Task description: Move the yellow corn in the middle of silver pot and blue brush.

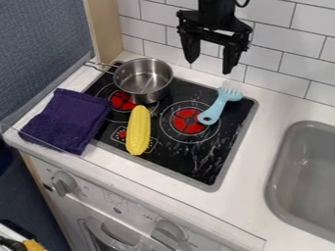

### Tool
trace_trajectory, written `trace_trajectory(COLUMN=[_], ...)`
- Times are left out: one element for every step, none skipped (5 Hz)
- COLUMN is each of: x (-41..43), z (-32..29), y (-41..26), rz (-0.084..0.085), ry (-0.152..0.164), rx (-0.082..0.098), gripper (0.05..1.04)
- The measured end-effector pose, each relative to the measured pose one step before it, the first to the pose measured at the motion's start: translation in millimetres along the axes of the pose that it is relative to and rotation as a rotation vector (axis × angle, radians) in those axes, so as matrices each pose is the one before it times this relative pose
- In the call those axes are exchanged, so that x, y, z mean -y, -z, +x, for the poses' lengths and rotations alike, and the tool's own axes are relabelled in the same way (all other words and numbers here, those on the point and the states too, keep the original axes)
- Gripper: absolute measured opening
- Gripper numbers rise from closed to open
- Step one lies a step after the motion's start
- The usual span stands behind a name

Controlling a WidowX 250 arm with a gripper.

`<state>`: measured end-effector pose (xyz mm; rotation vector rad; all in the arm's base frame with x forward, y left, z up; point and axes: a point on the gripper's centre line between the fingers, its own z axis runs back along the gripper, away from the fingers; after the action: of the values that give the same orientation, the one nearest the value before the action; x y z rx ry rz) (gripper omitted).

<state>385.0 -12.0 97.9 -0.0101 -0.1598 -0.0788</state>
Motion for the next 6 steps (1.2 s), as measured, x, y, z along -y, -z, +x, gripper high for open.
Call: trace_trajectory(x=[-0.28,-7.14,-17.49,-10.58,-4.34,-8.88], z=[-5.84,-31.75,-32.61,-20.62,-3.38,-3.35], y=[12.3,10.83,-15.16,11.35,15.24,11.42], rz=[0.001,0.0491,0.0972,0.0696,-0.0092,0.0094], ry=[-0.0036,-0.0362,-0.1179,-0.1438,-0.0852,-0.0634], rx=[-0.0354,-0.0548,0.0119,-0.0265,-0.0598,-0.0487], gripper=[1.001,1.001,1.001,1.001,1.001,1.001])
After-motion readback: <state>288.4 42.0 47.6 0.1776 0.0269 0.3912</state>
